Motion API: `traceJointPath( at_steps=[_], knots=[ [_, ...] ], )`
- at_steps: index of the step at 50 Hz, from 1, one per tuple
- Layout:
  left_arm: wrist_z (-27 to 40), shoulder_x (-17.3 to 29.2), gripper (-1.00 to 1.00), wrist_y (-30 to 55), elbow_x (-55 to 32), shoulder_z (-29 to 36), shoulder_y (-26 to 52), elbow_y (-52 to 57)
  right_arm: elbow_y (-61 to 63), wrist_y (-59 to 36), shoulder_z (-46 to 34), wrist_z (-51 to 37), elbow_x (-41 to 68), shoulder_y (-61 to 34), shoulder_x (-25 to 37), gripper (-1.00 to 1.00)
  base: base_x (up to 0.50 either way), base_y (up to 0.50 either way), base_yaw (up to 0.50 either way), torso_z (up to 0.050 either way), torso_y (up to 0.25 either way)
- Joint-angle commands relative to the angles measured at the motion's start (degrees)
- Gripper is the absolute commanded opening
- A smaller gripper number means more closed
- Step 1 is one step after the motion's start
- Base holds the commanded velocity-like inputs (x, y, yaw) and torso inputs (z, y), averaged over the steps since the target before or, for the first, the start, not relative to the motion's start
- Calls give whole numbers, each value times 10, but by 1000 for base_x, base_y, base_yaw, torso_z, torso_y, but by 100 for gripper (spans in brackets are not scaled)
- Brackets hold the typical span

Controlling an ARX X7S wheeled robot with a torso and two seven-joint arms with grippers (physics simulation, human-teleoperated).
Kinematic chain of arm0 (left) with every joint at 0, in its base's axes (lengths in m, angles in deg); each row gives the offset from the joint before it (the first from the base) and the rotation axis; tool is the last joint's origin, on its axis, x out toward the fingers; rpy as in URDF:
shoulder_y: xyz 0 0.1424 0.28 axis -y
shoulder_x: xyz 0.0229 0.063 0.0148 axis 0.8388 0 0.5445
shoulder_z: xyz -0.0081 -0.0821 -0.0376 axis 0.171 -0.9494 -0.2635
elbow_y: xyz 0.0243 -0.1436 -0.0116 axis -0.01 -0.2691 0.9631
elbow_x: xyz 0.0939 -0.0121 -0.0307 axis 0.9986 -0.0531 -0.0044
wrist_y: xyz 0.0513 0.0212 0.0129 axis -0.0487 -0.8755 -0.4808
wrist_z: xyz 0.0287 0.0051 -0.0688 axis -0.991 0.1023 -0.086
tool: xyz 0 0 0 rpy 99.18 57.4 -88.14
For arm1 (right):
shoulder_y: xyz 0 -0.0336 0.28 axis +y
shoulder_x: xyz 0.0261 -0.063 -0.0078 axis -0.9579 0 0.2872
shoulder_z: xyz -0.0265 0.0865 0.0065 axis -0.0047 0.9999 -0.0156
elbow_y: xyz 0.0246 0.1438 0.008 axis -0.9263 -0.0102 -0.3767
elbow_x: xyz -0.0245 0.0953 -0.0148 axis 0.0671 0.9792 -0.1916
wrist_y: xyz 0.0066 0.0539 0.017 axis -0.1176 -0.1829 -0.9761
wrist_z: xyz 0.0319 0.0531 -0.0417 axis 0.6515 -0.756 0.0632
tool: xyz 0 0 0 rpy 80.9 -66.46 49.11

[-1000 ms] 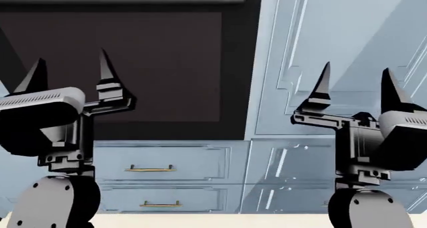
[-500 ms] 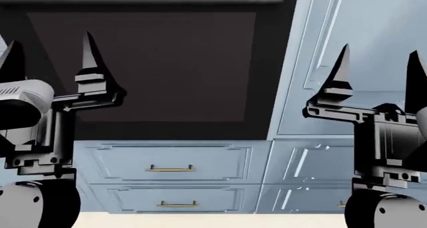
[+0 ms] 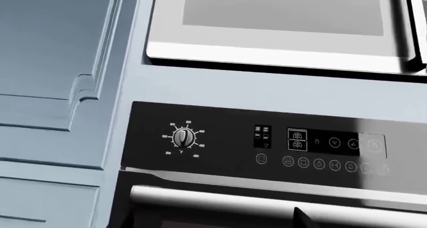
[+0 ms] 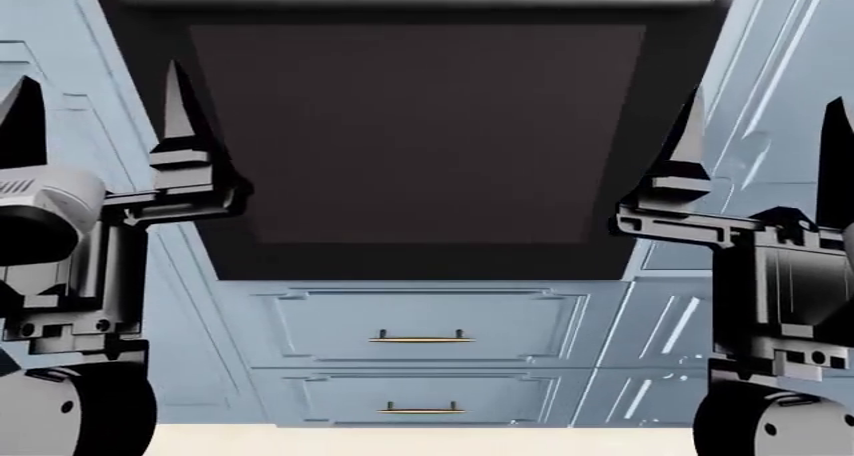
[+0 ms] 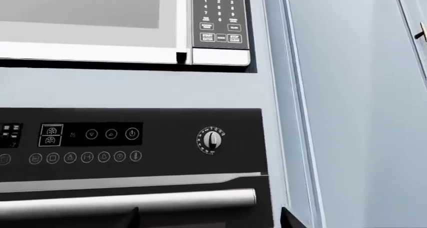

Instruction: Preheat the oven by turning the temperature knob.

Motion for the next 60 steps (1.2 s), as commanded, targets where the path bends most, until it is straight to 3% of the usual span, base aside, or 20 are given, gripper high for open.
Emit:
traceJointPath(
  at_steps=[1, 19, 36, 39, 60],
  knots=[
    [3, 4, 100, -5, 0, 6, -1, -2, 2, 3, -4, -6, 5, 2, 7, 100, 0, 500, 0, 0, 0],
    [13, 13, 100, -4, -11, 7, -3, 3, 4, 4, -5, -17, 13, 2, 15, 100, 0, 500, 0, 0, 0],
    [17, 20, 100, -12, -28, 6, -5, 10, -6, 21, -26, -19, 5, 11, 24, 100, 0, 0, 0, 0, 0],
    [-6, 16, 100, -45, -55, -8, -16, 12, -9, 23, -31, -19, 3, 12, 26, 100, 0, 0, 0, 0, 0],
    [2, 31, 100, -55, -65, 0, -20, 19, -11, 26, -49, -24, -8, 16, 38, 100, 0, 0, 0, 50, 0]
  ],
)
